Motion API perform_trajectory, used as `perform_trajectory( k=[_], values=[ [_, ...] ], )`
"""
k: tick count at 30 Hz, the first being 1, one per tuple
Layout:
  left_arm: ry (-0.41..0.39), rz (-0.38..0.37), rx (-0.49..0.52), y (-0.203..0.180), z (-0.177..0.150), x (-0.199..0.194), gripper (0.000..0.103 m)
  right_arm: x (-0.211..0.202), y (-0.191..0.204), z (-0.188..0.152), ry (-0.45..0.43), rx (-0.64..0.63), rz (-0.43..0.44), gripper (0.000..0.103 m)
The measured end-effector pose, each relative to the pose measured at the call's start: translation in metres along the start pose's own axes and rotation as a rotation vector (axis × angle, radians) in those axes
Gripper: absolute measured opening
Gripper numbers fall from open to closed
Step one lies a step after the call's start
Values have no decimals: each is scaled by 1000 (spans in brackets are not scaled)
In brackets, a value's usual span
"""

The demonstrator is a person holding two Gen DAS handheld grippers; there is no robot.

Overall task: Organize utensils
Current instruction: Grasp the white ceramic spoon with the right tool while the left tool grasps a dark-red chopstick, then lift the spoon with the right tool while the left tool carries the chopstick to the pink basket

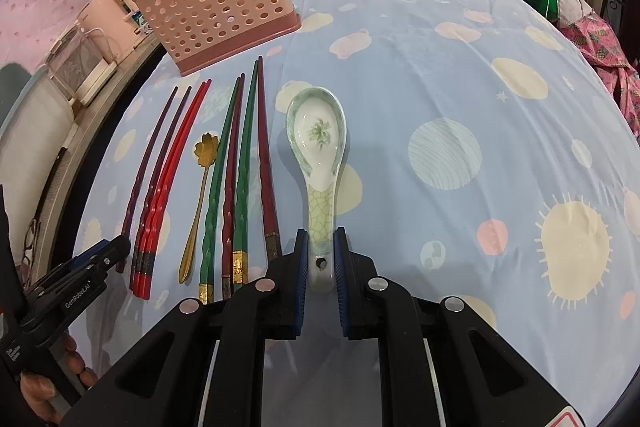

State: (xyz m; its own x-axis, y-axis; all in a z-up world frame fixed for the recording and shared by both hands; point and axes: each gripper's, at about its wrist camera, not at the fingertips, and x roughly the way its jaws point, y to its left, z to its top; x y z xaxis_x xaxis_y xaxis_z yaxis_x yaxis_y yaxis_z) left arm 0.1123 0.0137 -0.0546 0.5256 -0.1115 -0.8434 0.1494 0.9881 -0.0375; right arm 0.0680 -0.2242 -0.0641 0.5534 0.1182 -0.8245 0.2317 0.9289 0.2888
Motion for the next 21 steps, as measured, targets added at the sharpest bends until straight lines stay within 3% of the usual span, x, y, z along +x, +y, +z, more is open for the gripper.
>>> perform_trajectory(
  k=[2,3,21],
  values=[
    [4,-25,-5,2,0,-2,10,-4,1,0,-6,-3,1,12],
    [4,-30,-9,2,0,-3,8,-6,1,-1,-10,-5,1,12],
    [-144,-47,-48,12,7,-69,8,-54,0,-2,-103,0,8,10]
  ],
)
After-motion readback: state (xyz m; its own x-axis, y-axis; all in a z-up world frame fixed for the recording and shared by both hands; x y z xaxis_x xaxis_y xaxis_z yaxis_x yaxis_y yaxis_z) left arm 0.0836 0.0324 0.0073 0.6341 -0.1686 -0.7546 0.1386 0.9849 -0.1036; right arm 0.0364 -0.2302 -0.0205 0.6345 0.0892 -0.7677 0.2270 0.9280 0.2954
